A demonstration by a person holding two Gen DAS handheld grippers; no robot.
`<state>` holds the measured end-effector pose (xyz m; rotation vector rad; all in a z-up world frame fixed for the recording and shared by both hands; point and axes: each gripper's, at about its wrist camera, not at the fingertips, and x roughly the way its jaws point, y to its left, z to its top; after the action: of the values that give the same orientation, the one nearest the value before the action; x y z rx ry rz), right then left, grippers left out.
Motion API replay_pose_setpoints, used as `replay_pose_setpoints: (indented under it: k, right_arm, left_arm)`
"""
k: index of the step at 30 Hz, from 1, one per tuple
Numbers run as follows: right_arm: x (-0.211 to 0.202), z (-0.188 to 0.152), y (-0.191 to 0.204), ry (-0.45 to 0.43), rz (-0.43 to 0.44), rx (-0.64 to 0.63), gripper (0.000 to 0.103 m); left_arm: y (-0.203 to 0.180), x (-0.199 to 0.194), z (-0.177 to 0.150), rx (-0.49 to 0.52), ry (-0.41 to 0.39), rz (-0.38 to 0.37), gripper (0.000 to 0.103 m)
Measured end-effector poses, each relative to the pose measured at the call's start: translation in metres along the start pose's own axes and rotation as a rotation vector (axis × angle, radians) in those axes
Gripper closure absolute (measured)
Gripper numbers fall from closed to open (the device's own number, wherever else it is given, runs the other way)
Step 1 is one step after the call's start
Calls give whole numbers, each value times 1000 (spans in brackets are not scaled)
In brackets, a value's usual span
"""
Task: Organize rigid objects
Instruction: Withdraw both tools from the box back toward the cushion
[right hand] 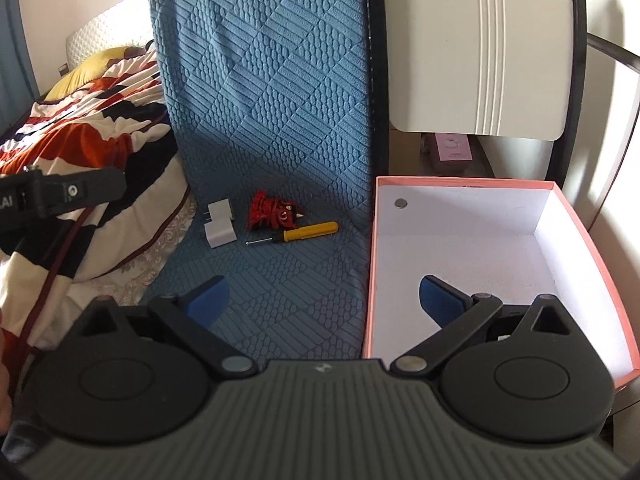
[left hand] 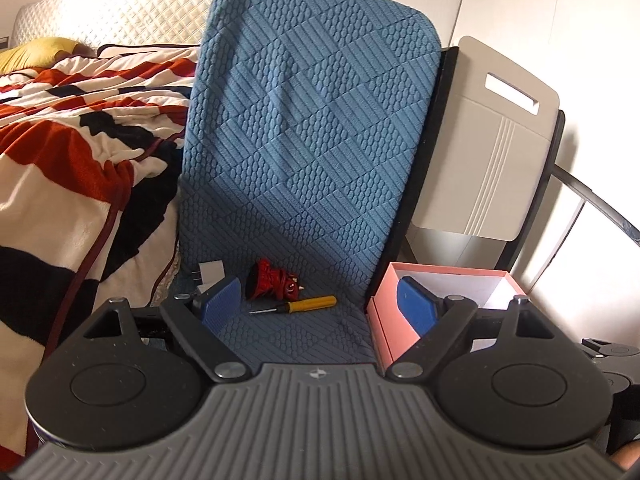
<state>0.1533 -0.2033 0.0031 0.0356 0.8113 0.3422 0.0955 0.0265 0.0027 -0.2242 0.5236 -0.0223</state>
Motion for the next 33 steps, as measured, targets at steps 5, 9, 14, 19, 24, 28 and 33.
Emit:
replay_pose_setpoints:
  k: [5,9,14,19,24,28,33]
  right_arm:
    - [12,-13,18,5,10,-23,0]
    - [22,-22,31,6,18,-36,0]
    - [29,-33,39,8,27,-30,0]
    - [35,-42,37,14,20,-22,0]
    - [37,-53,33,20,19,-14,0]
    - [41,-63,30,37,26,-6,0]
    - [49,-69,28,59,27,20,0]
  left_arm:
    - [19,6,-15,-7,19,29,15]
    - [28,10,-26,-6,34,30,15]
    - [35,16,-39,-20,55,29,15]
    - [33,18,-53,-3,63,36,15]
    - [35,27,-63,-23,88,13,15]
    - [36,31,-66,-24,101,15,15]
    - [39,41,-70,-43,122,9,15]
